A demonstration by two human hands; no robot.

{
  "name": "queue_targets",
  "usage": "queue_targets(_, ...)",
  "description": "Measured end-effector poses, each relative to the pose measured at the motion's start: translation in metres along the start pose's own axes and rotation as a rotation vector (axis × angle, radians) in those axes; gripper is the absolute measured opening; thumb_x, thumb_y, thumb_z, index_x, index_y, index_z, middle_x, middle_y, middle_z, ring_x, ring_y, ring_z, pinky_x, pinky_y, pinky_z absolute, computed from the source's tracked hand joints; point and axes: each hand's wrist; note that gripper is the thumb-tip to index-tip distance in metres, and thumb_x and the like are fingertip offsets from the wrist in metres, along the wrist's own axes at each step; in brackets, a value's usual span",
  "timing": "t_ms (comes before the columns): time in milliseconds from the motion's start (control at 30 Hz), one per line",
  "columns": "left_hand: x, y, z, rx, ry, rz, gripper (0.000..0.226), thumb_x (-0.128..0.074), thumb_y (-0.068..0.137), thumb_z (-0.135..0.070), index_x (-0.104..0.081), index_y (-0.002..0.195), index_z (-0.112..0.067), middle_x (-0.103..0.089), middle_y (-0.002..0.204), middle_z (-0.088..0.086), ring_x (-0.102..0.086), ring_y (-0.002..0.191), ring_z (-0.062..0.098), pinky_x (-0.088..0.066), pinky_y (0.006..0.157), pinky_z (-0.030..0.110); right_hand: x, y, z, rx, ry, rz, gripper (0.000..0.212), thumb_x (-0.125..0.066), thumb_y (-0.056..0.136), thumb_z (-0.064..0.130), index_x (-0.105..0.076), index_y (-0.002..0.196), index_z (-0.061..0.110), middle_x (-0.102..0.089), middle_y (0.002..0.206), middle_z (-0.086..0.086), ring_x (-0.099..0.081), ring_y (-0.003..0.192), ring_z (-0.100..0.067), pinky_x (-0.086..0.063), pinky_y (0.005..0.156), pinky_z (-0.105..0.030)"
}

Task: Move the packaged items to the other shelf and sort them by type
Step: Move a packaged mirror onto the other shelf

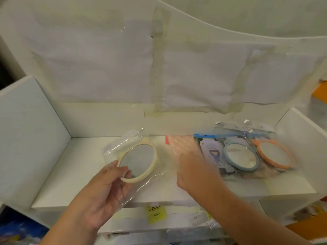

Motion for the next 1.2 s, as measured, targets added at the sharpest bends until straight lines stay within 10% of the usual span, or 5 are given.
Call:
queue_targets(133,-0.014,-0.008,-0.003,-0.006,0.066,0.143,0.033,-0.050,0.084,0.008,-0.072,0.108,0.001,-0.071,0.078,0.010,-0.071,0.061,0.018,-0.062,0.058,0.033,0.011,-0.001,-0.014,-0.015,0.130,-0.192,0.051,-0.029,0.102,0.033,-0.021,0.149,0.015,-0.057,0.124,-0.005,-0.054,0.075,-0.018,-0.046,0.059,-0.031)
queue_targets(367,-0.019,-0.003,0.001,0.031,0.095,0.105,0.028,-0.047,0.094,0.001,-0.060,0.119,0.001,-0.069,0.120,0.027,-0.066,0.113,0.046,-0.050,0.087,0.066,0.002,0.000,-0.028,-0.138,0.450,-0.305,0.042,-0.038,0.099,0.020,-0.041,0.142,0.023,-0.063,0.092,0.001,-0.063,0.077,-0.019,-0.056,0.069,-0.038)
queue_targets(567,-0.027,-0.002,0.004,-0.051,0.130,0.124,0.027,-0.052,0.089,0.000,-0.065,0.112,-0.007,-0.074,0.108,0.014,-0.075,0.091,0.027,-0.062,0.079,0.042,0.010,-0.021,-0.039,-0.360,0.979,-0.542,0.020,-0.047,0.099,0.026,-0.055,0.084,0.017,-0.050,0.056,0.000,-0.043,0.042,-0.009,-0.039,0.041,-0.024)
queue_targets(900,-0.071,-0.002,0.032,-0.069,0.233,0.235,0.041,-0.049,0.087,0.002,-0.064,0.125,0.000,-0.070,0.123,0.022,-0.071,0.106,0.031,-0.056,0.091,0.048,0.030,-0.099,-0.069,-0.571,1.631,-0.695,0.007,-0.057,0.096,0.024,-0.063,0.094,0.023,-0.072,0.078,0.006,-0.068,0.069,-0.012,-0.054,0.058,-0.026)
queue_targets(1200,-0.173,-0.037,0.125,0.031,0.326,0.392,0.034,-0.049,0.081,0.004,-0.081,0.082,-0.005,-0.077,0.088,0.016,-0.077,0.081,0.026,-0.063,0.070,0.041,0.016,-0.201,-0.154,-0.946,2.255,-0.820,0.006,-0.054,0.098,0.032,-0.059,0.101,0.029,-0.077,0.086,-0.001,-0.075,0.076,-0.018,-0.055,0.064,-0.034)
Point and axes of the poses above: each hand's wrist, its own y-axis towards the middle knuckle, its own x-axis out of the back of the hand, z = x × y
